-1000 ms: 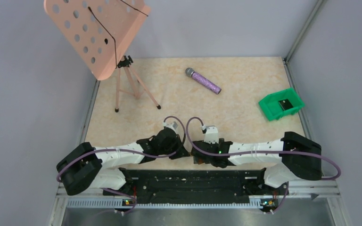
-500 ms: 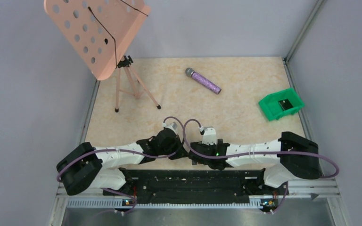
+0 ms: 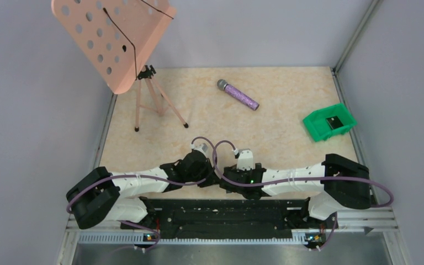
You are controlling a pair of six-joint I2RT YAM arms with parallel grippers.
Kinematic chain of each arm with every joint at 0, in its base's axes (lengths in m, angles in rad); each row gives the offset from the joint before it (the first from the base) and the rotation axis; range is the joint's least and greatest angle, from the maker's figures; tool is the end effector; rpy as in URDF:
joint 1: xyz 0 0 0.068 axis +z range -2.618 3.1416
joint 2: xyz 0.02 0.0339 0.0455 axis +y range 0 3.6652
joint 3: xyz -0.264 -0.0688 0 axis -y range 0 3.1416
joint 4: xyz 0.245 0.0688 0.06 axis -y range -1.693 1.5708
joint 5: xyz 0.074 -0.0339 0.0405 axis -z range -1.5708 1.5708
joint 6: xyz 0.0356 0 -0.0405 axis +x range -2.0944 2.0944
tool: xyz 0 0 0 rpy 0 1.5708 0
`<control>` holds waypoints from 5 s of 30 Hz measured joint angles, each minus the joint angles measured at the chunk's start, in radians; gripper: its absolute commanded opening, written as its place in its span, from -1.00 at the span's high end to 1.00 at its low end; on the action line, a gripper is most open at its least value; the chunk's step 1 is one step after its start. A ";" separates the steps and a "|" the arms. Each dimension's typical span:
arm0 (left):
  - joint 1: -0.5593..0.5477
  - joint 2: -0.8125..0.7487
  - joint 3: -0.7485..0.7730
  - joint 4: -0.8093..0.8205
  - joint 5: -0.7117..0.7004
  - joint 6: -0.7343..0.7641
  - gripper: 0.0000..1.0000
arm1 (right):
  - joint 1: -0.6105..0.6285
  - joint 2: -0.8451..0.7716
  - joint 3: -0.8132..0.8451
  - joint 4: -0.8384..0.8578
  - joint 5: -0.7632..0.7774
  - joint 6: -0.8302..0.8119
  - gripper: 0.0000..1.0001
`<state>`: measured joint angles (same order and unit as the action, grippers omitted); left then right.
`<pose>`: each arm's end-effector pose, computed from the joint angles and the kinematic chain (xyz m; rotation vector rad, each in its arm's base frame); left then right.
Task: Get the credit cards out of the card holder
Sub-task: Open the card holder at the center of the board, then remove the credit card from the card holder.
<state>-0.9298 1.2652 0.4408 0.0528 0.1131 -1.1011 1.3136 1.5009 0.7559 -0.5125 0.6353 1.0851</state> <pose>0.1339 -0.1862 0.1499 -0.1621 2.6227 -1.0211 0.0850 0.2402 0.1572 -0.1523 2.4394 0.0679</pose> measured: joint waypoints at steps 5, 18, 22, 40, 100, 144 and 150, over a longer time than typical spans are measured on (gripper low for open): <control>0.000 0.001 0.000 0.000 0.002 0.000 1.00 | 0.000 0.000 0.000 0.004 0.000 -0.008 -0.62; 0.000 0.016 0.003 -0.017 -0.010 0.004 1.00 | 0.000 -0.095 -0.002 -0.011 0.021 -0.064 -0.25; 0.000 0.016 0.003 -0.021 -0.017 0.005 1.00 | -0.007 -0.158 -0.010 -0.004 0.026 -0.064 -0.37; 0.000 0.038 0.019 -0.026 -0.033 0.023 1.00 | -0.095 -0.351 -0.142 0.024 0.019 -0.064 -0.39; 0.023 0.012 0.076 -0.143 -0.130 0.113 1.00 | -0.484 -0.444 -0.292 0.136 -0.266 -0.213 0.31; 0.026 -0.070 0.079 -0.107 -0.070 0.136 1.00 | -0.352 -0.252 -0.094 0.367 -0.517 -0.246 -0.05; 0.026 -0.084 0.079 -0.113 -0.080 0.138 1.00 | -0.362 -0.220 -0.105 0.380 -0.461 -0.256 -0.35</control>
<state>-0.9035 1.1809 0.5201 -0.0605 0.0334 -0.9634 0.9520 1.2812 0.6506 -0.1329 0.1745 0.8288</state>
